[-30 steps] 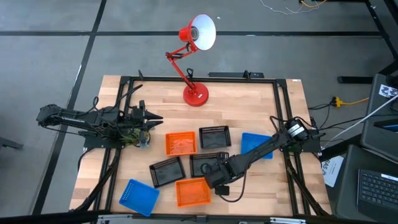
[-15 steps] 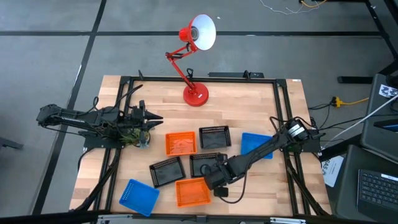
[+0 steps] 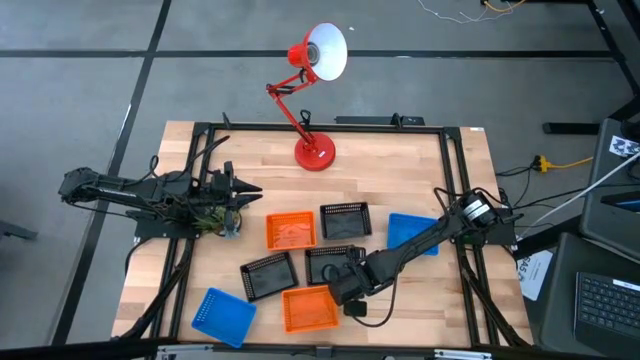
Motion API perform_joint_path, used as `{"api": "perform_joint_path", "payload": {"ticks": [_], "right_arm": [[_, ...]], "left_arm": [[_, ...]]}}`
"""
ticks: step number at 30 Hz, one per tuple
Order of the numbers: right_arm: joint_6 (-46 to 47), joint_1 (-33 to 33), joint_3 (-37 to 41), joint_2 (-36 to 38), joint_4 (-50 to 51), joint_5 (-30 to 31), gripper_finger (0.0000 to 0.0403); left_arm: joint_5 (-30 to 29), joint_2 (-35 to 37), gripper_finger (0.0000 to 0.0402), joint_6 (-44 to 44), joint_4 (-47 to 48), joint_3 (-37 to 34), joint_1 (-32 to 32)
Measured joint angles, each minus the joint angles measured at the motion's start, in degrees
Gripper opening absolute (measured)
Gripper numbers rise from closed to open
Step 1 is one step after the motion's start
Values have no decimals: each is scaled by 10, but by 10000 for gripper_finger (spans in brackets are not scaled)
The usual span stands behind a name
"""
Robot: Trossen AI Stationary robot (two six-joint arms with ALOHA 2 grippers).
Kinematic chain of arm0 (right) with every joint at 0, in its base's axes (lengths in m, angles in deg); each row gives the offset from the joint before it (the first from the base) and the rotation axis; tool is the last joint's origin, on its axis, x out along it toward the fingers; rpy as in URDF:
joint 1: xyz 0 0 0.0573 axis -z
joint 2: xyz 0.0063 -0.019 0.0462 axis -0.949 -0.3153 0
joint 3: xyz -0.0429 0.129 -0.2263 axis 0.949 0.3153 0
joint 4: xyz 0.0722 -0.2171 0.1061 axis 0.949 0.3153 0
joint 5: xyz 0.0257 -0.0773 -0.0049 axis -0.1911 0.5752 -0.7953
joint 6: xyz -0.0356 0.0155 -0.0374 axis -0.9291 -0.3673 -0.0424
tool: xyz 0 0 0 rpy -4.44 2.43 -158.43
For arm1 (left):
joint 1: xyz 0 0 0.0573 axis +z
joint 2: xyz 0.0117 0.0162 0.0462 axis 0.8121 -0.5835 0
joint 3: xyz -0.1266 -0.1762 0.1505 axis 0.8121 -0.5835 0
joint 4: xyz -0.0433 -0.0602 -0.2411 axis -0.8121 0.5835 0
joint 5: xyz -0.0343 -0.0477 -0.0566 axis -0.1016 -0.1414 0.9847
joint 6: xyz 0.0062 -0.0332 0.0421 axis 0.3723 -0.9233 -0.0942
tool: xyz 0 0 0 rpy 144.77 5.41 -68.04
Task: Stack baskets by color
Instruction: Stack the bottom right black bin on the top right black bin
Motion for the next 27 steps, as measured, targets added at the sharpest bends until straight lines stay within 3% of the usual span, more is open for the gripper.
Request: {"api": "perform_joint_path", "payload": {"ticks": [3, 6, 11, 17, 27], "right_arm": [[13, -3, 0, 0, 0, 33, 70], [11, -5, 0, 0, -6, 23, 16], [14, -19, -3, 0, -23, 6, 8], [24, -32, -47, 0, 33, 10, 5], [79, -57, -204, 0, 377, 240, 4]], "left_arm": [[0, 0, 73, 0, 0, 0, 0], [0, 0, 73, 0, 0, 0, 0], [0, 0, 73, 0, 0, 0, 0], [0, 0, 73, 0, 1, 0, 0], [0, 0, 73, 0, 2, 0, 0]]}}
